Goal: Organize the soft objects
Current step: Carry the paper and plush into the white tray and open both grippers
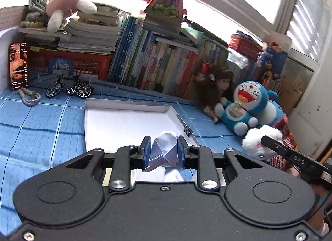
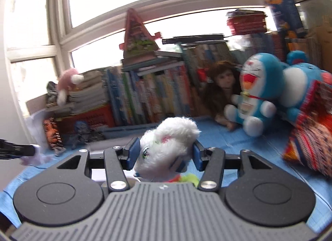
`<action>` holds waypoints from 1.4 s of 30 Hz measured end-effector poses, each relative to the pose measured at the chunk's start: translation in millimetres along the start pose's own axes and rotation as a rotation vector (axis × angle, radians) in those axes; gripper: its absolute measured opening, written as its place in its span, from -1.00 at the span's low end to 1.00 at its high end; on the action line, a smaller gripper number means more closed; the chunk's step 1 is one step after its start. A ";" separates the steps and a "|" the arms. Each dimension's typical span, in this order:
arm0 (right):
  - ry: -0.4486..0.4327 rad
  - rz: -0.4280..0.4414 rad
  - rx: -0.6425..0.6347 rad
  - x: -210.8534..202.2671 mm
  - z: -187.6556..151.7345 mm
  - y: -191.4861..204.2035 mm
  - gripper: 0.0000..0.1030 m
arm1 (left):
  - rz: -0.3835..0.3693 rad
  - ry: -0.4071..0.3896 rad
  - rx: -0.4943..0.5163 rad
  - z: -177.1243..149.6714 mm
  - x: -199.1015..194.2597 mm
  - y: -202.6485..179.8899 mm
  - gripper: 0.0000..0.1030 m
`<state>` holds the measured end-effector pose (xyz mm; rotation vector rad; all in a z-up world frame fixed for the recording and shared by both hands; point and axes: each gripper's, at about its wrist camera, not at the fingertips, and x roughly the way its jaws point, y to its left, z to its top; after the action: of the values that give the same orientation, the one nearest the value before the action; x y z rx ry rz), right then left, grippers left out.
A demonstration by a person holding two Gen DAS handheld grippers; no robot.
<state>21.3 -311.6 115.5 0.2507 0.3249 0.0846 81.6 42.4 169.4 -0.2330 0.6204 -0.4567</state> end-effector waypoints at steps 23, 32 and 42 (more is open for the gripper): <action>0.523 0.072 -0.126 218.6 8.5 52.8 0.10 | 0.179 0.356 -0.170 42.8 217.8 56.3 -0.52; 0.586 0.042 -0.112 241.5 1.6 51.2 0.05 | 0.207 0.411 -0.194 35.7 240.8 66.3 -0.51; 0.590 0.025 -0.114 241.5 0.2 49.4 0.06 | 0.204 0.443 -0.207 31.1 246.7 69.8 -0.42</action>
<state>247.3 -234.4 54.7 0.1114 0.9010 0.2018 301.6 -12.0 45.5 -0.2639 1.1167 -0.2452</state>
